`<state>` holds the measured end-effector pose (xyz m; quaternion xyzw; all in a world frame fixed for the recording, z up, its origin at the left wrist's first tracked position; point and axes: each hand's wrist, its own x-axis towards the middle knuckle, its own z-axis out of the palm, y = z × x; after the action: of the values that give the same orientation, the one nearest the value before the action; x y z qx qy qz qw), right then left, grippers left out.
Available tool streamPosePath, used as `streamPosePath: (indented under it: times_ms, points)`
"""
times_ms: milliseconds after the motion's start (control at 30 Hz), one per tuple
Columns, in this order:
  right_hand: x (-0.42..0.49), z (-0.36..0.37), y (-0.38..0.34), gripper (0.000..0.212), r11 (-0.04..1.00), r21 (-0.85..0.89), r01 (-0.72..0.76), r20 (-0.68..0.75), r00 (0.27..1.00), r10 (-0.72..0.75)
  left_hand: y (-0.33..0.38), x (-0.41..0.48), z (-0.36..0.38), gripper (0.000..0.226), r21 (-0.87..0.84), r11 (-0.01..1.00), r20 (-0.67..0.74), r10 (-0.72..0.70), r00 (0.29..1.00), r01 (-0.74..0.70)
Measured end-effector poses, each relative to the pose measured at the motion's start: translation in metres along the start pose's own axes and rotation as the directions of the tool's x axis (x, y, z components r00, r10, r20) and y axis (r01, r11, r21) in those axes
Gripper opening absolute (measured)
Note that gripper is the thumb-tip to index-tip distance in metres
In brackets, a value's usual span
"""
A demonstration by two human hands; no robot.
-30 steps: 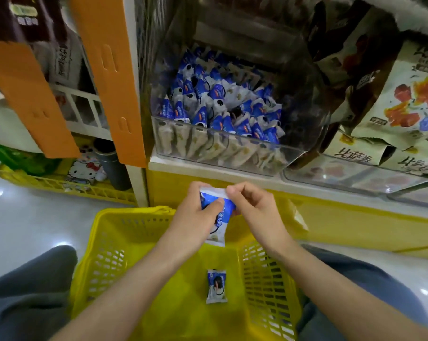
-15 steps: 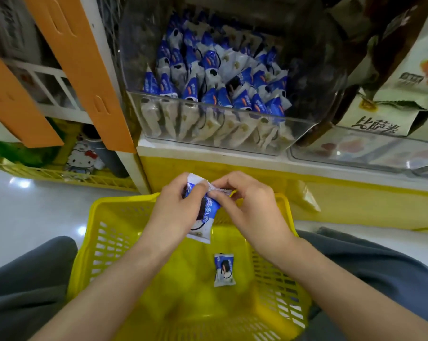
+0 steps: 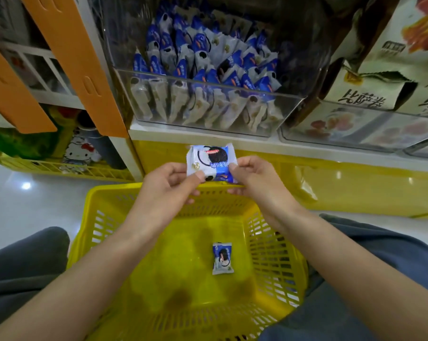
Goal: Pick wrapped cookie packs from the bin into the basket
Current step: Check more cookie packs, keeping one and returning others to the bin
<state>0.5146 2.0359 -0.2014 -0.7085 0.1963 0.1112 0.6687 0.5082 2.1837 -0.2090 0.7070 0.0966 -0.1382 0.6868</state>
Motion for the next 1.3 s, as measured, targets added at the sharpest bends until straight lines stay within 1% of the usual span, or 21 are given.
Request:
streamPosePath:
  times_ms: [33, 133, 200, 267, 300, 333, 367, 400, 500, 567, 700, 767, 833, 900, 967, 1033, 1133, 1167, 1200, 1233, 1300]
  points:
    - [-0.001, 0.000, 0.003, 0.015, 0.999, -0.018, -0.031, 0.050, 0.998, 0.031, 0.001, 0.002, -0.002, 0.002, -0.001, 1.000, -0.034, 0.009, 0.999, -0.009]
    - [-0.007, 0.002, 0.012, 0.013, 0.993, -0.041, -0.112, 0.188, 0.975, 0.118, -0.001, 0.008, -0.005, 0.020, -0.009, 1.000, -0.090, 0.025, 0.996, -0.026]
    - [-0.011, 0.002, 0.018, 0.016, 0.990, -0.086, -0.114, 0.273, 0.953, 0.133, -0.003, 0.008, -0.004, 0.026, 0.021, 0.999, -0.102, 0.045, 0.994, -0.043]
    - [-0.014, 0.002, 0.024, 0.017, 0.971, -0.231, -0.063, 0.308, 0.942, 0.134, -0.006, 0.008, -0.005, 0.029, 0.061, 0.996, -0.099, 0.070, 0.993, -0.064]
    - [-0.014, 0.002, 0.027, 0.023, 0.942, -0.336, -0.016, 0.289, 0.950, 0.119, -0.007, 0.009, -0.006, 0.031, 0.096, 0.992, -0.090, 0.091, 0.992, -0.082]
    - [-0.014, 0.002, 0.029, 0.042, 0.902, -0.431, 0.035, 0.258, 0.962, 0.085, -0.009, 0.009, -0.007, 0.031, 0.151, 0.982, -0.070, 0.124, 0.990, -0.112]
    - [-0.012, 0.002, 0.030, 0.059, 0.877, -0.473, 0.081, 0.230, 0.973, 0.034, -0.010, 0.010, -0.008, 0.028, 0.213, 0.965, -0.035, 0.162, 0.986, -0.151]
    - [-0.012, 0.003, 0.029, 0.063, 0.881, -0.456, 0.127, 0.217, 0.976, -0.028, -0.010, 0.009, -0.008, 0.024, 0.265, 0.945, 0.013, 0.194, 0.981, -0.190]
    - [-0.014, 0.003, 0.020, 0.030, 0.880, -0.354, 0.315, 0.216, 0.944, -0.251, -0.013, 0.006, -0.004, 0.020, 0.306, 0.919, 0.143, 0.215, 0.966, -0.250]
    - [-0.013, 0.000, 0.018, 0.007, 0.863, -0.346, 0.367, 0.203, 0.928, -0.314, -0.013, 0.004, -0.001, 0.020, 0.283, 0.923, 0.187, 0.213, 0.959, -0.260]
    - [-0.011, -0.004, 0.018, 0.011, 0.918, -0.280, 0.282, 0.136, 0.958, -0.253, -0.012, 0.004, 0.000, 0.013, 0.237, 0.935, 0.177, 0.226, 0.958, -0.265]
    - [-0.011, -0.005, 0.018, 0.015, 0.946, -0.207, 0.248, 0.131, 0.966, -0.224, -0.012, 0.005, 0.000, 0.019, 0.206, 0.945, 0.168, 0.220, 0.961, -0.253]
    - [-0.012, -0.007, 0.017, 0.015, 0.952, -0.161, 0.261, 0.113, 0.963, -0.245, -0.011, 0.005, 0.002, 0.019, 0.176, 0.957, 0.177, 0.201, 0.963, -0.232]
    - [-0.014, -0.008, 0.017, 0.012, 0.917, -0.213, 0.338, 0.094, 0.941, -0.325, -0.009, 0.003, 0.004, 0.016, 0.158, 0.961, 0.189, 0.196, 0.962, -0.227]
    - [-0.019, -0.009, 0.017, 0.010, 0.779, -0.393, 0.489, 0.125, 0.868, -0.481, -0.008, 0.001, 0.005, 0.025, 0.150, 0.962, 0.195, 0.198, 0.961, -0.229]
    - [-0.022, -0.012, 0.018, 0.014, 0.518, -0.583, 0.626, 0.218, 0.735, -0.642, -0.007, 0.000, 0.007, 0.027, 0.139, 0.969, 0.189, 0.178, 0.966, -0.205]
    - [-0.023, -0.018, 0.016, 0.017, 0.129, -0.718, 0.684, 0.376, 0.538, -0.755, -0.007, -0.002, 0.011, 0.027, 0.116, 0.980, 0.188, 0.140, 0.972, -0.163]
    - [-0.023, -0.020, 0.016, 0.017, 0.066, -0.731, 0.680, 0.405, 0.509, -0.760, -0.007, -0.002, 0.013, 0.026, 0.104, 0.982, 0.189, 0.134, 0.973, -0.156]
    - [-0.024, -0.022, 0.016, 0.017, 0.075, -0.733, 0.676, 0.398, 0.517, -0.758, -0.007, -0.003, 0.014, 0.024, 0.104, 0.983, 0.187, 0.132, 0.973, -0.153]
    - [-0.025, -0.024, 0.015, 0.016, 0.154, -0.726, 0.671, 0.354, 0.555, -0.753, -0.008, -0.003, 0.014, 0.021, 0.119, 0.981, 0.172, 0.135, 0.976, -0.156]
    - [-0.027, -0.026, 0.013, 0.012, 0.387, -0.673, 0.631, 0.193, 0.654, -0.731, -0.011, 0.000, 0.013, 0.012, 0.257, 0.945, 0.063, 0.194, 0.979, -0.204]
